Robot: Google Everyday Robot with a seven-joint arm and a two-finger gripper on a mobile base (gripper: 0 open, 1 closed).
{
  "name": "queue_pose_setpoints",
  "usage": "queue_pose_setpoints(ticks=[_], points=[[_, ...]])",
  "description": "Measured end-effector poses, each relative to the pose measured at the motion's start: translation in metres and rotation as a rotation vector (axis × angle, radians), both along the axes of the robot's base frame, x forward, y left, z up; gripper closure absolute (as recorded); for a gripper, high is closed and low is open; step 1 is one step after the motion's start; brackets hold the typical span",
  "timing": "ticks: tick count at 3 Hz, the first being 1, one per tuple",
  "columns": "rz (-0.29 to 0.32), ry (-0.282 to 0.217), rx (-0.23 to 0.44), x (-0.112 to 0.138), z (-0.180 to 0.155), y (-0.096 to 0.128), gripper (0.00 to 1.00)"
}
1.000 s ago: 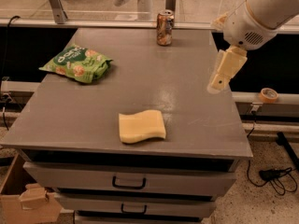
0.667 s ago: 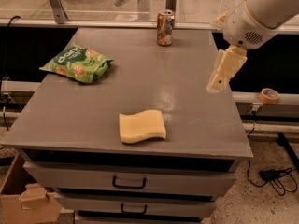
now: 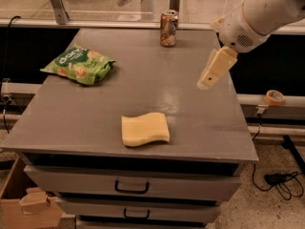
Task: Move orange can near green rice chip bag
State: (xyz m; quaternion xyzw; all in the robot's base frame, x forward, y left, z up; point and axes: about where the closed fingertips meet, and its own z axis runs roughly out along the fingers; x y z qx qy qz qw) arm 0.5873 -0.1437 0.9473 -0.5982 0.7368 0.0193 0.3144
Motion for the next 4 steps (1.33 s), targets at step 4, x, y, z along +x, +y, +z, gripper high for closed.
queue_pose_setpoints(ticks=[4], points=[[-0.268,-0.136,0.622,0.229,-0.029,0.034,0.00]])
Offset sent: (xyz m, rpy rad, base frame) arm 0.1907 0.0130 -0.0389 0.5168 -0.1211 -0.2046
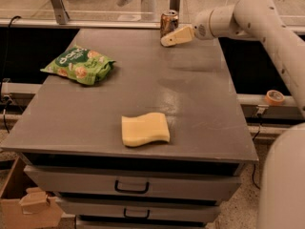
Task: Move orange can near green rice chip bag
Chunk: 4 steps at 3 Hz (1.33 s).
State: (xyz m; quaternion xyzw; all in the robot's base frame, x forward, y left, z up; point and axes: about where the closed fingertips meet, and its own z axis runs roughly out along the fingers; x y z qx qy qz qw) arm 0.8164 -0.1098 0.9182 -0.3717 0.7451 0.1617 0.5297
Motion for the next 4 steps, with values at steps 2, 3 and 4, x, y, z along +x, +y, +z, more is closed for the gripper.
queue_pose_setpoints(ticks=[2,3,4], points=[[-0.115,0.009,0.129,0.053,-0.005,0.029,0.00],[-0.124,0.016,0.169,0.072,-0.014,0.043,0.18],[-0.123,0.006,0.192,0.080,-0.016,0.044,0.41]])
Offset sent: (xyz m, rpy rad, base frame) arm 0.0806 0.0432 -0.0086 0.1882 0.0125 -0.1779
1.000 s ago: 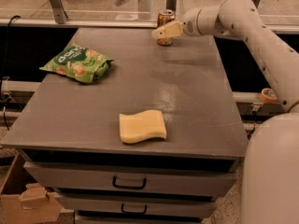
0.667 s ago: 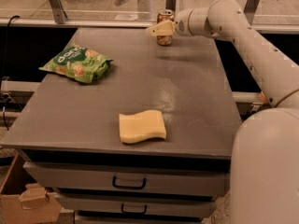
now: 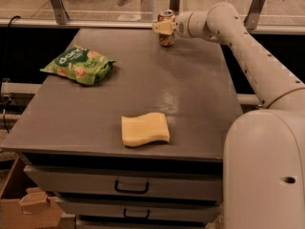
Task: Move orange can near green rice chip bag
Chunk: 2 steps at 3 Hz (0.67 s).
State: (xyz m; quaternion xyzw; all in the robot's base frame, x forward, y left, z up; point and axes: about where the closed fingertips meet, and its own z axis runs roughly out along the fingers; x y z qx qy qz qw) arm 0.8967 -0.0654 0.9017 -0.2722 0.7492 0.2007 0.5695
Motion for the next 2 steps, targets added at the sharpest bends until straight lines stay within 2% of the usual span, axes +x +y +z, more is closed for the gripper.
queue_pose_setpoints(ticks=[1,2], points=[[0.039,-0.029,0.013,-0.009,0.007,0.002,0.65],[0.156,-0.087,0.032,-0.039,0.031,0.021,0.88]])
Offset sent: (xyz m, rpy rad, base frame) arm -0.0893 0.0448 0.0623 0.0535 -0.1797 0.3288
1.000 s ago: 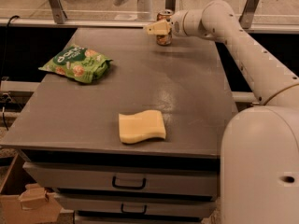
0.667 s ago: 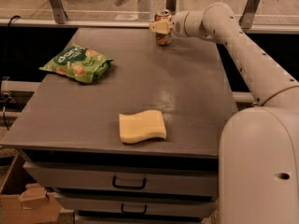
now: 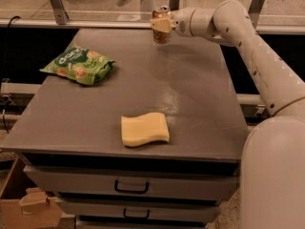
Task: Move orange can near green rice chip bag
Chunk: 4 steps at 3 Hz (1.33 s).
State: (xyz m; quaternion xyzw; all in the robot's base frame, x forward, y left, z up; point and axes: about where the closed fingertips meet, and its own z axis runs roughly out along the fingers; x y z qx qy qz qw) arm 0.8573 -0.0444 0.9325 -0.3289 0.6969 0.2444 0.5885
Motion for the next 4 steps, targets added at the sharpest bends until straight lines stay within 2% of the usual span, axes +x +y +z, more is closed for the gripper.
queue_pose_setpoints(ticks=[1,2,3,4], points=[[0.174,-0.038,0.036,-0.045,0.020,0.042,1.00],[0.328,-0.029,0.066,-0.082,0.024,0.084,1.00],[0.432,0.005,0.071,-0.110,0.016,0.114,0.94],[0.477,0.039,0.056,-0.124,0.003,0.128,0.76]])
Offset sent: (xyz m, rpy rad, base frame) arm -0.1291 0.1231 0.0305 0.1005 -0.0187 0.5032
